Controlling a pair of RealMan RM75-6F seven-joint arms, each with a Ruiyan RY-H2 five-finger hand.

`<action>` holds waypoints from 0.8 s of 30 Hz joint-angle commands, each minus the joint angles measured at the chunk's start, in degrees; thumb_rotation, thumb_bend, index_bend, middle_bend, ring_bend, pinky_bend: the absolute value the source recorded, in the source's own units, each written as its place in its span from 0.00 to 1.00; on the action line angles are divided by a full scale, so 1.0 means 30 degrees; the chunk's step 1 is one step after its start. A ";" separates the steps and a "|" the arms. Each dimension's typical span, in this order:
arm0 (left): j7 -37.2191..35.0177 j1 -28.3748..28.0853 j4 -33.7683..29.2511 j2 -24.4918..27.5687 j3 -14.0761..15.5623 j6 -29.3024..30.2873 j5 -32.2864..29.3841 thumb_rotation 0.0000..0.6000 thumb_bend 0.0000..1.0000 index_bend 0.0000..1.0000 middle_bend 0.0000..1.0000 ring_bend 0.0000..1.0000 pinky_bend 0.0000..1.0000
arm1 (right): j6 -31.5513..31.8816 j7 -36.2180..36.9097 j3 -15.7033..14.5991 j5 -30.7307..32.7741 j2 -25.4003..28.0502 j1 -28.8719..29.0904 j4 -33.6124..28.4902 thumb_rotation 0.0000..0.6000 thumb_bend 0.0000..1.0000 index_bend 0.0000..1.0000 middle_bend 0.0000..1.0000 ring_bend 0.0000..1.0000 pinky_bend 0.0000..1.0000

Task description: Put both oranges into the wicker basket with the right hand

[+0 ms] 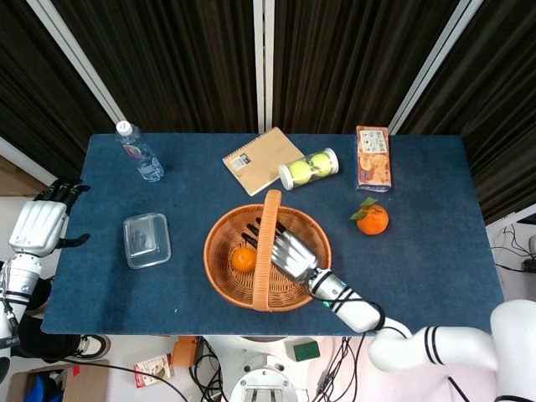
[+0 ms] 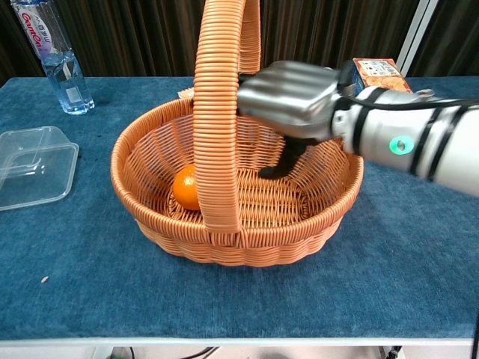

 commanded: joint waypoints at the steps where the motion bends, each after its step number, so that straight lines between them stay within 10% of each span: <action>1: -0.0235 -0.0075 -0.0190 0.0043 0.0046 -0.0165 0.0156 1.00 0.11 0.18 0.12 0.08 0.28 | 0.1699 0.1859 -0.0979 -0.1560 0.2706 -0.1555 -0.1609 1.00 0.22 0.00 0.04 0.00 0.21; 14: 0.0440 -0.0422 -0.0345 -0.0396 0.0009 -0.0449 0.0159 1.00 0.11 0.18 0.12 0.08 0.28 | 0.6987 0.9593 -0.2186 -0.4359 0.7404 -0.5856 0.0112 1.00 0.22 0.01 0.07 0.00 0.21; 24: 0.0461 -0.0374 -0.0511 -0.0289 0.0033 -0.0209 0.0379 1.00 0.12 0.18 0.12 0.08 0.28 | 0.1300 1.0216 -0.1016 0.2052 0.6936 -0.5089 0.4271 1.00 0.21 0.00 0.00 0.00 0.05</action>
